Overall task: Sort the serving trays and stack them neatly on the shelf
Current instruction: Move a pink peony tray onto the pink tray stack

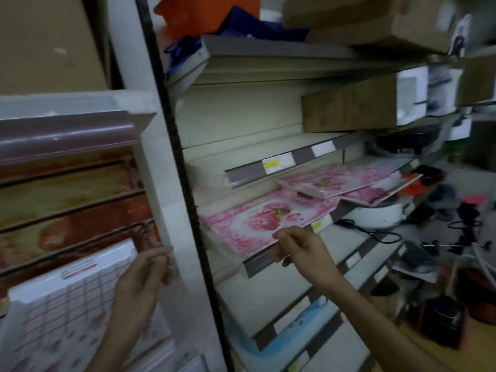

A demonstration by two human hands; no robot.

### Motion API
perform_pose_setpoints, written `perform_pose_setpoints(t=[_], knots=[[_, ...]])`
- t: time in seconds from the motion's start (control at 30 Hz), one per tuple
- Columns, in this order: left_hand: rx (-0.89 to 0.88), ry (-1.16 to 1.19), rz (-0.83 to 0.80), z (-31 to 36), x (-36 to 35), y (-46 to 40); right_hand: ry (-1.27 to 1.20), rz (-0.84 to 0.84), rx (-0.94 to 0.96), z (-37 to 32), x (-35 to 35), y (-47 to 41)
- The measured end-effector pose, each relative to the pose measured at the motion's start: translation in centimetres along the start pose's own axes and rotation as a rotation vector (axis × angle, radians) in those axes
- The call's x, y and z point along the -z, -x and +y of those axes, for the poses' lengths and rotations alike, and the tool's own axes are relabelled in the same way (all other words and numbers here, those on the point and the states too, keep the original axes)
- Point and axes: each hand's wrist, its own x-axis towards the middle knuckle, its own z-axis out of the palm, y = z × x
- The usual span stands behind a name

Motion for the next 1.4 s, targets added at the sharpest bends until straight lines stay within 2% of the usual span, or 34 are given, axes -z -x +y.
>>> perform_pose_setpoints(t=[0.3, 0.53, 0.87, 1.13, 1.4], knots=[[0.071, 0.226, -0.135, 3.0, -18.2, -3.7, 0.071, 0.094, -0.043, 1.7, 16.1, -1.9], [0.310, 0.485, -0.167, 4.7, -29.6, -5.2, 0.102, 0.079, -0.054, 3.3, 24.1, -5.4], [0.689, 0.541, -0.214, 2.5, -37.9, -11.2, 0.115, 0.013, -0.032, 5.6, 26.8, -11.6], [0.750, 0.476, -0.299, 1.8, -43.0, -14.4, 0.049, -0.006, -0.059, 6.4, 28.0, -17.2], [0.764, 0.563, -0.192, 0.0, -46.9, -17.5, 0.097, 0.108, -0.127, 7.9, 30.6, -23.1]])
